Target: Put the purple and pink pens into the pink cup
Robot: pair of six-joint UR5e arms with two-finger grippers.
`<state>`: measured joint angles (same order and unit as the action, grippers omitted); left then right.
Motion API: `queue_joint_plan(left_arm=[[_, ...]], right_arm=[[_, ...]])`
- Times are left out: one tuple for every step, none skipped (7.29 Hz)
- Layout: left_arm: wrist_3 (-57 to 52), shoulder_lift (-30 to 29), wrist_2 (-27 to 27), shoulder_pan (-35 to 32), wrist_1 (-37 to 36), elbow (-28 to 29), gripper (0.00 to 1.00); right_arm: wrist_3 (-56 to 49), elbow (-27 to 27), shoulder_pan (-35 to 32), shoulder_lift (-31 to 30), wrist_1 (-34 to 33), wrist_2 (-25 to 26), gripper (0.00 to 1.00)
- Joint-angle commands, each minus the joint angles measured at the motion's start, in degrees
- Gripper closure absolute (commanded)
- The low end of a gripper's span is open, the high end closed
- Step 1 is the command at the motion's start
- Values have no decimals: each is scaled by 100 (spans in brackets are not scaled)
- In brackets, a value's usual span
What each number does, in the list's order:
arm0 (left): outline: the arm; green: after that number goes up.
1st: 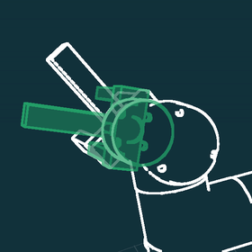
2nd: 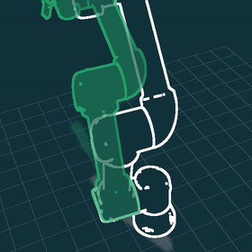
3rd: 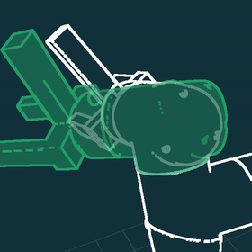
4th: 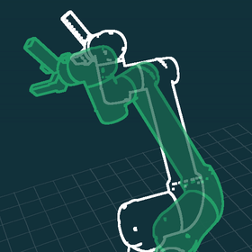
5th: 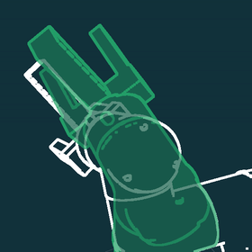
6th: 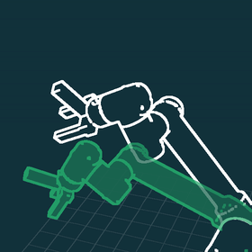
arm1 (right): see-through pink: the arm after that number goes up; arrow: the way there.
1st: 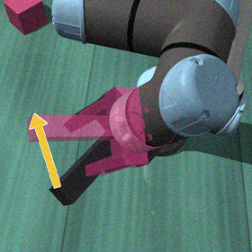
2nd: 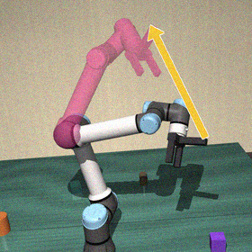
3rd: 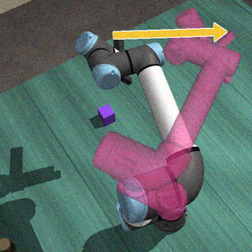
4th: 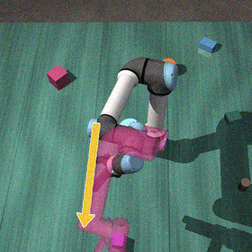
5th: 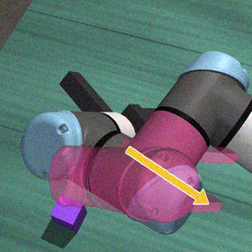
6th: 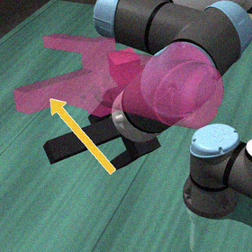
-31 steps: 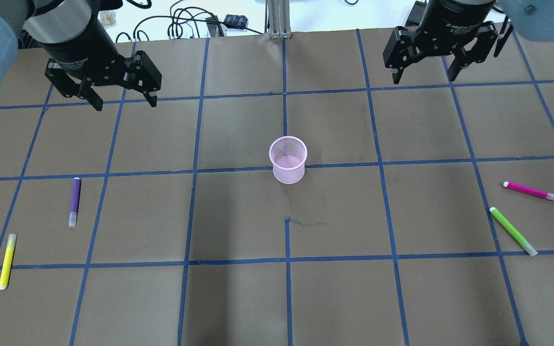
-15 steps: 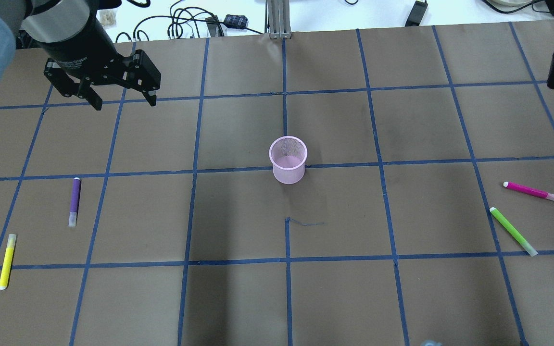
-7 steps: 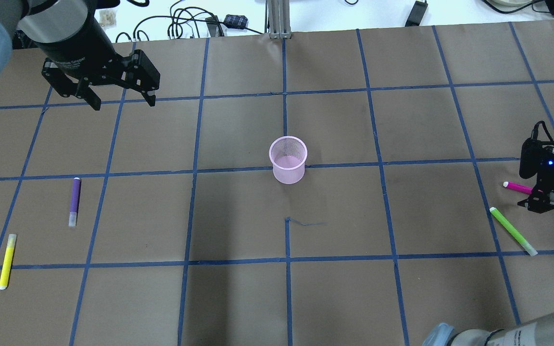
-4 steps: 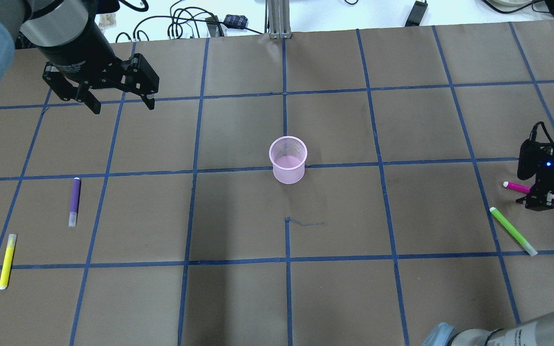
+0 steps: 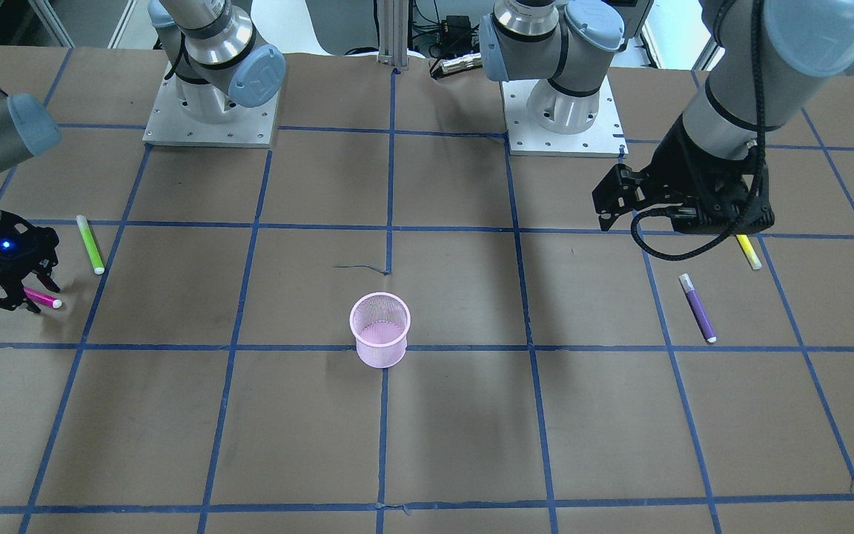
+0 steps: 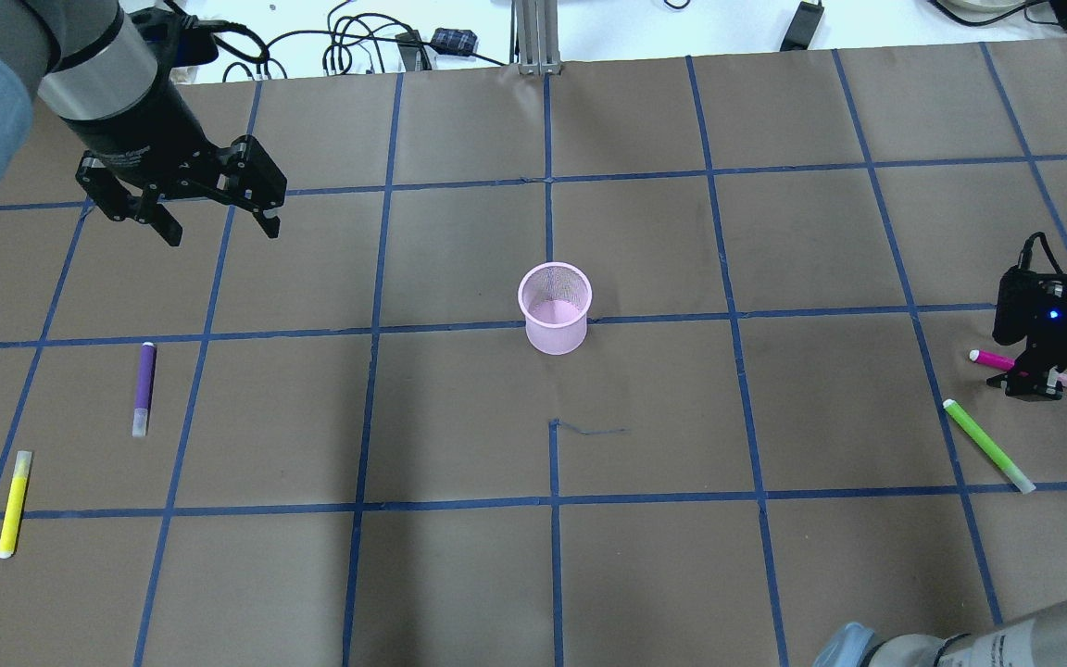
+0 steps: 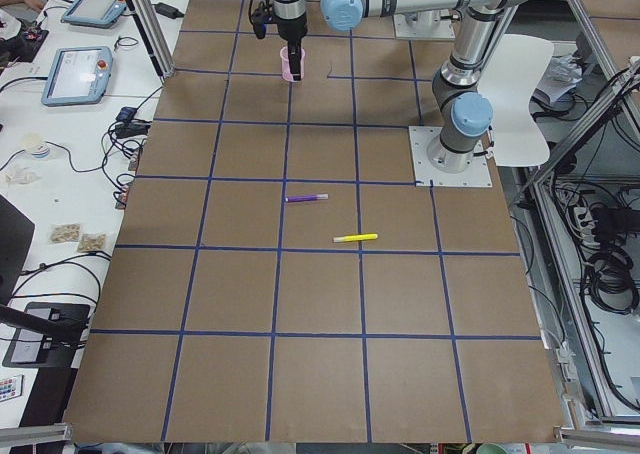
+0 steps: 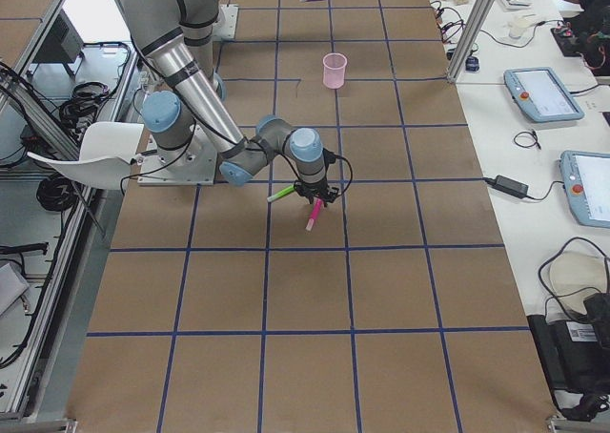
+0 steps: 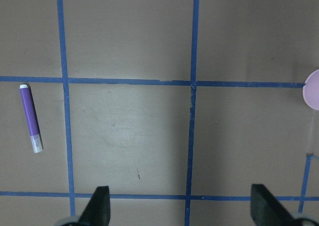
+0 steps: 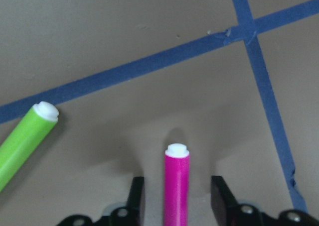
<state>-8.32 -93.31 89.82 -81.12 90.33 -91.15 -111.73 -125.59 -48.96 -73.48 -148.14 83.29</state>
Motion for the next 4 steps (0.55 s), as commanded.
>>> queue_joint_plan(left_arm=[[-817, -134, -8, 603, -15, -183, 0], [-994, -283, -60, 954, -24, -332, 0], [-1048, -432, -435, 1271, -24, -499, 0], [-1066, -712, -595, 1422, -198, -666, 0]], right_arm=[[-24, -10, 0, 0, 22, -6, 92], [-33, -19, -9, 0, 22, -15, 100], [-146, 25, -17, -35, 14, -58, 100], [-191, 69, -61, -79, 14, -233, 100]])
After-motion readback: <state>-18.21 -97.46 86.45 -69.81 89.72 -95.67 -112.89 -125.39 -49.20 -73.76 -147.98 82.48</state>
